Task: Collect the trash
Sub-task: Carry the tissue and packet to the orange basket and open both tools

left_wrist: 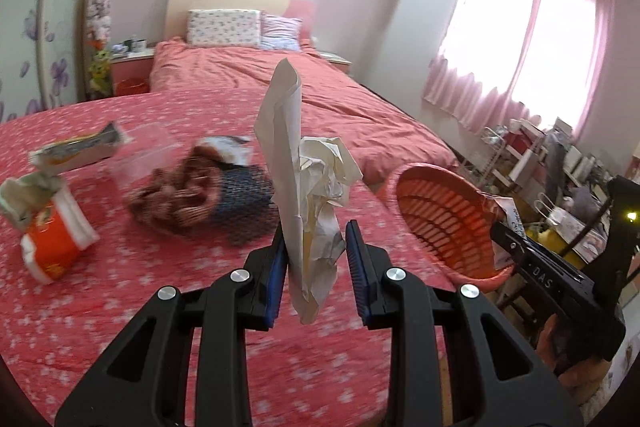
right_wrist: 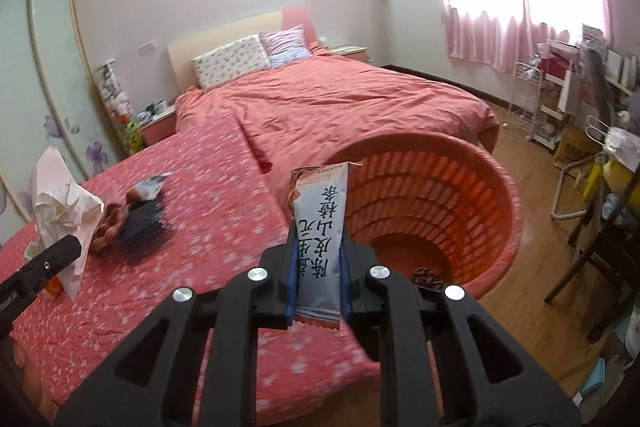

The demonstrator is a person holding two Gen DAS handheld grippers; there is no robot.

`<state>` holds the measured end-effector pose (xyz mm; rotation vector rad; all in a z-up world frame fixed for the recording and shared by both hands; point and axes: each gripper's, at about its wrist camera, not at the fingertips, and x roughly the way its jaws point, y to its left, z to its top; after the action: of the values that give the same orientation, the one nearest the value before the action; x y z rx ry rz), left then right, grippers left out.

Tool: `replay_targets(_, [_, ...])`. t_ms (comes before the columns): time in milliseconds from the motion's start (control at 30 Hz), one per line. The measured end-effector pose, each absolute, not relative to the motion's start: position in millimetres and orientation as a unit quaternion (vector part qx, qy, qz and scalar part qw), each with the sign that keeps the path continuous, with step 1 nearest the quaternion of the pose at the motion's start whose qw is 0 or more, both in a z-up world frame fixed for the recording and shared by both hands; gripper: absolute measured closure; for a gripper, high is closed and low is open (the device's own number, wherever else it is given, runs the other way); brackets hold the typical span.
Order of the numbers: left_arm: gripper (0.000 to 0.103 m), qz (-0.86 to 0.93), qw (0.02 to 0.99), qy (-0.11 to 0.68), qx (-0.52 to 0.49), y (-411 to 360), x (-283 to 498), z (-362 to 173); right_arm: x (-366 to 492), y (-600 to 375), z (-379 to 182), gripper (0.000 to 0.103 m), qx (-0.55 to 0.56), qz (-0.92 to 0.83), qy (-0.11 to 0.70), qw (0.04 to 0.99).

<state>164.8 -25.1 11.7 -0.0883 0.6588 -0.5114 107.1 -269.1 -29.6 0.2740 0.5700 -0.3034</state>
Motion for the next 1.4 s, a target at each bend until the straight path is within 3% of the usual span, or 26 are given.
replay_targets(567, [0.074,-0.336,0.884,0.325,-0.016,-129,176,-3,117,-339,-39,0.086,0.164,-0.178,0.256,0.936])
replay_targets(1400, [0.073,-0.379,0.849,0.369,0.026,-203,198,-33,142,-394,-61,0.084,0.202,-0.179,0.241,0.932])
